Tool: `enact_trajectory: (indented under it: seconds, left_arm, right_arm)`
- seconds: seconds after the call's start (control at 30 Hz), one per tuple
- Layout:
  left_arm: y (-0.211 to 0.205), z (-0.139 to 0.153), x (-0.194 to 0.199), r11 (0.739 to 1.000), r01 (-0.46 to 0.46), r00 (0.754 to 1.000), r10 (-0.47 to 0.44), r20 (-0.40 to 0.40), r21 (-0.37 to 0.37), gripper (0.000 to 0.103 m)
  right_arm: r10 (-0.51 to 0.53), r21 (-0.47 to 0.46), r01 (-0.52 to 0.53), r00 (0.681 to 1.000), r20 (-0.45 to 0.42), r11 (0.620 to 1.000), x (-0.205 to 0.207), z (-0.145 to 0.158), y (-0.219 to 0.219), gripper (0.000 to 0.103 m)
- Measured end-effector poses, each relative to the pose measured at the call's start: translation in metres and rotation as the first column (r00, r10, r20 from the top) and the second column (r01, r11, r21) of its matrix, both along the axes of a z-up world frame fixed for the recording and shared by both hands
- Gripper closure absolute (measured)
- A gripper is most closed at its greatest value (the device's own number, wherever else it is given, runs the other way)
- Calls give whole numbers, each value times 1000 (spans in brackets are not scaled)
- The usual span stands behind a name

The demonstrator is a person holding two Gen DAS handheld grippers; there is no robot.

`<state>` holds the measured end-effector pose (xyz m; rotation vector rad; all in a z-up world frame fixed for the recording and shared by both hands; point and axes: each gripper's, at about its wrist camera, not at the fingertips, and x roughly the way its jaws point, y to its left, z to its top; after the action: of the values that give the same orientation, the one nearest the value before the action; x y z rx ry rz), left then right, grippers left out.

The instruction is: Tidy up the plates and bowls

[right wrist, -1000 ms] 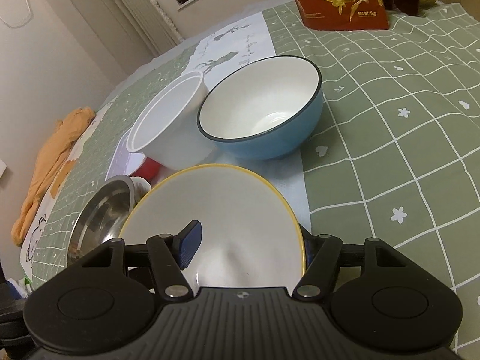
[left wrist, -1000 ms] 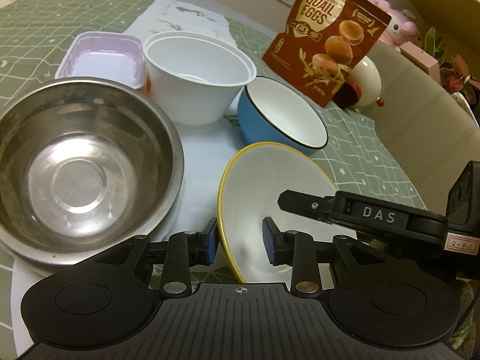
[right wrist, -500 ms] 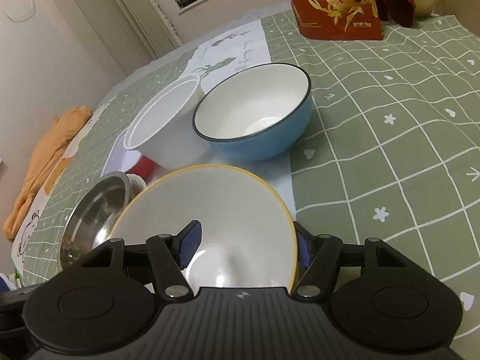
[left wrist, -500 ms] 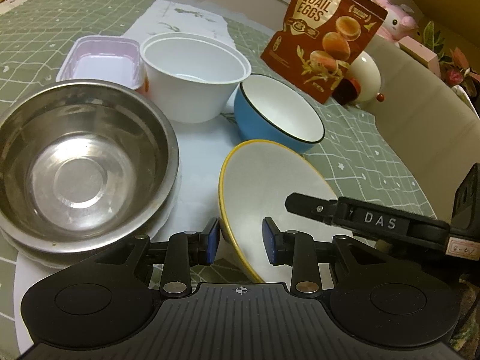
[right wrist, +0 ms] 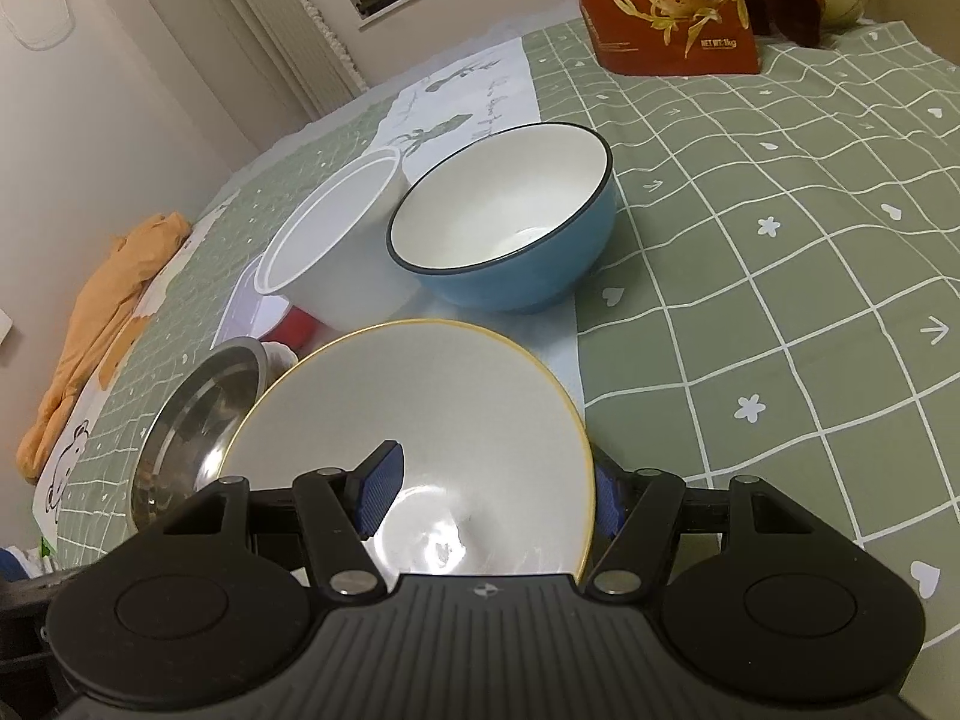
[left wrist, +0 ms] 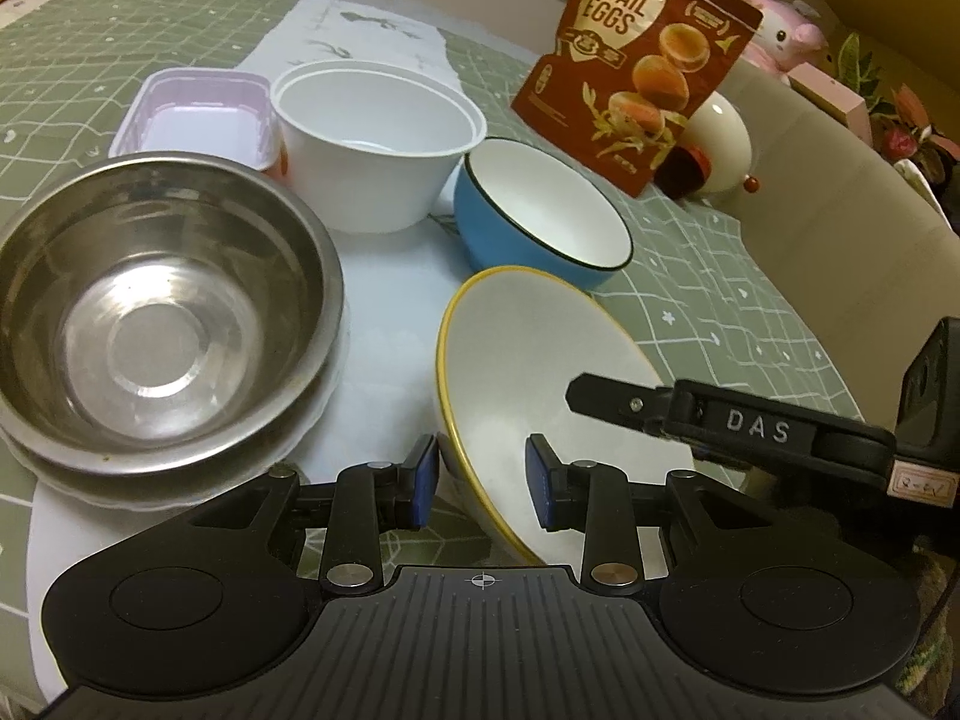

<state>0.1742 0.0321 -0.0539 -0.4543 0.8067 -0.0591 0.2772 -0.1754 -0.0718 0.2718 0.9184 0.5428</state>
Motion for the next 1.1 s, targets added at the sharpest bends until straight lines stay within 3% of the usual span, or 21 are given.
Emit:
enact_trajectory:
  seconds: [0.2,0.47,0.93,1.1]
  left_arm:
    - [10,-4,3,999,-11,1000,12,14,-40,69]
    - [19,-12,9,999,-32,998,33,53,-20,70]
    - [25,13,-7,998,-61,997,61,50,-1,70]
    - [30,12,-9,997,-63,997,65,47,-32,71]
  right_arm:
    - [-12,15,11,1000,17,1000,-1,1,-1,38]
    - [19,20,-19,999,38,1000,-3,4,9,38]
    - [15,12,-15,999,29,1000,-1,-1,11,38]
    - [4,3,-5,1000,26,1000,-1,-2,10,38]
